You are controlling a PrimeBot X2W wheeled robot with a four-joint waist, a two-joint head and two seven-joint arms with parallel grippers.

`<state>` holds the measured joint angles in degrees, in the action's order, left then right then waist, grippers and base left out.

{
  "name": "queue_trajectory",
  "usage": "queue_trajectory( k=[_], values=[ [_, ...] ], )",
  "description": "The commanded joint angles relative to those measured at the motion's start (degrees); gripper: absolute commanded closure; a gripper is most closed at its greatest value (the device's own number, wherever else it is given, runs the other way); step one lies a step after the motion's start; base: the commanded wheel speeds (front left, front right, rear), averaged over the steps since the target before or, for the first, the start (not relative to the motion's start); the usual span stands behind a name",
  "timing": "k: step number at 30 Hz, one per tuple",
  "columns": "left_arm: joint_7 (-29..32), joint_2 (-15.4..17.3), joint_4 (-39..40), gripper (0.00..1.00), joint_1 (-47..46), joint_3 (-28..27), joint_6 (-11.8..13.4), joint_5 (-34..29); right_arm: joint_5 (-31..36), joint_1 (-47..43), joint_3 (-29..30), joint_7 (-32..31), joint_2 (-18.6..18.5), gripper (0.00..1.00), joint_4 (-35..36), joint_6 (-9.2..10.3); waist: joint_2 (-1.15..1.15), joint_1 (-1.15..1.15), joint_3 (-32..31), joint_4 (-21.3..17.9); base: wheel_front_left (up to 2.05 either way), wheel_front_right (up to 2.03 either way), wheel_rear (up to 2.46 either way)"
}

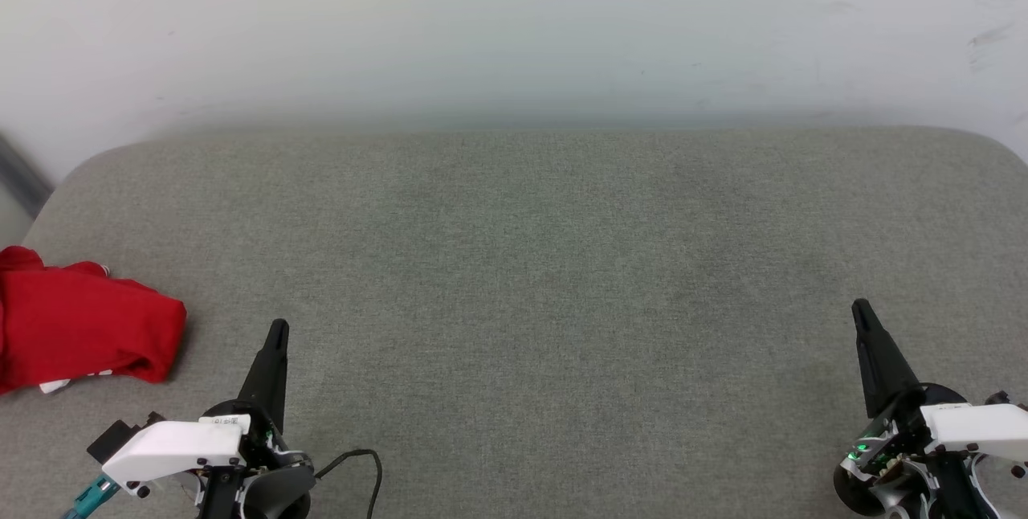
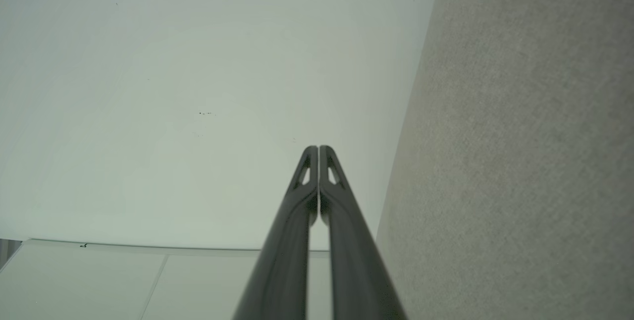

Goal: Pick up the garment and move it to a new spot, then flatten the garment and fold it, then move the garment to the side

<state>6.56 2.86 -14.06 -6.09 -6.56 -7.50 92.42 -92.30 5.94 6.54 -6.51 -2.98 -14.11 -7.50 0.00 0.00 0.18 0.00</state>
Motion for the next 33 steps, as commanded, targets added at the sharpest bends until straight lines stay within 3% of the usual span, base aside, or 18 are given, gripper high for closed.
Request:
queue_trajectory(
  k=[1,33],
  values=[
    [0.1,-0.1,0.0,1.00,-0.3,-0.1,-0.1,0.0,-0.2,0.7,0.0,0.0,0.2,1.00,0.0,0.02,0.00,0.00,0.0,0.0,0.00,0.00,0.00],
    [0.1,-0.1,0.0,1.00,-0.3,-0.1,-0.1,0.0,-0.2,0.7,0.0,0.0,0.2,1.00,0.0,0.02,0.00,0.00,0.0,0.0,0.00,0.00,0.00]
  ],
)
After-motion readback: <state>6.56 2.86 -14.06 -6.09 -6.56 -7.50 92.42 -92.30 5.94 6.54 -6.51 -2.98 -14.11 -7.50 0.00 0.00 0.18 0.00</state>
